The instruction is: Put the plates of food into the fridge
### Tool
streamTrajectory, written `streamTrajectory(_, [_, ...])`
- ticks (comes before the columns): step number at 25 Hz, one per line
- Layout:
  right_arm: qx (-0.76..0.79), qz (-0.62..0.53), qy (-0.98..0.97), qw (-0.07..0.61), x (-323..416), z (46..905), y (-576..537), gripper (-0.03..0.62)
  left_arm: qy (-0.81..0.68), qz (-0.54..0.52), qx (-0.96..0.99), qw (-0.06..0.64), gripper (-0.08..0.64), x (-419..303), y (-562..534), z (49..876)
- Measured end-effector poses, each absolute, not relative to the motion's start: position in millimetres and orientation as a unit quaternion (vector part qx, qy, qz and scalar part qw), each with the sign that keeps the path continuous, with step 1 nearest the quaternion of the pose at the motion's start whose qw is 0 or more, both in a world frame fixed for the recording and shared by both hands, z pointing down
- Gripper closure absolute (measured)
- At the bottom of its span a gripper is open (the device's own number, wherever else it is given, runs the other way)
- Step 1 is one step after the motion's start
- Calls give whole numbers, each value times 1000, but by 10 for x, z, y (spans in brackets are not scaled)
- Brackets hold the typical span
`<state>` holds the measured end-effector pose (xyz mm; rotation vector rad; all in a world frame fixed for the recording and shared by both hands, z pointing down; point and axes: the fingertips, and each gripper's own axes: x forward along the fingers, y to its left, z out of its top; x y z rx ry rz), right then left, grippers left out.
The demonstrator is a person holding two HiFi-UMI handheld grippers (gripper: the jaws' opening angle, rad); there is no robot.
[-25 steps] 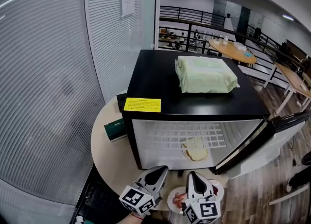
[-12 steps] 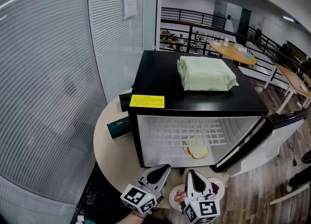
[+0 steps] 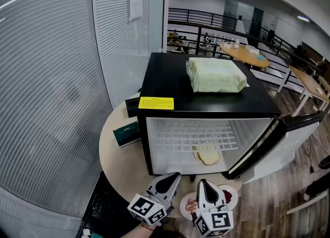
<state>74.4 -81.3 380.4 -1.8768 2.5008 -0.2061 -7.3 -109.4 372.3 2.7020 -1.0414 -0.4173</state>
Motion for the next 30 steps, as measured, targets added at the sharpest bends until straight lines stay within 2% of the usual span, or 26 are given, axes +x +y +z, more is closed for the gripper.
streamTrajectory(20, [-658, -171, 733, -31, 1196, 4816, -191, 584, -302, -69, 933, 183, 554, 383, -622, 4720])
streamTrajectory(30, [-684, -224, 690, -76, 1327, 5396, 155, 583, -271, -39, 935, 225, 554, 654, -244, 5149])
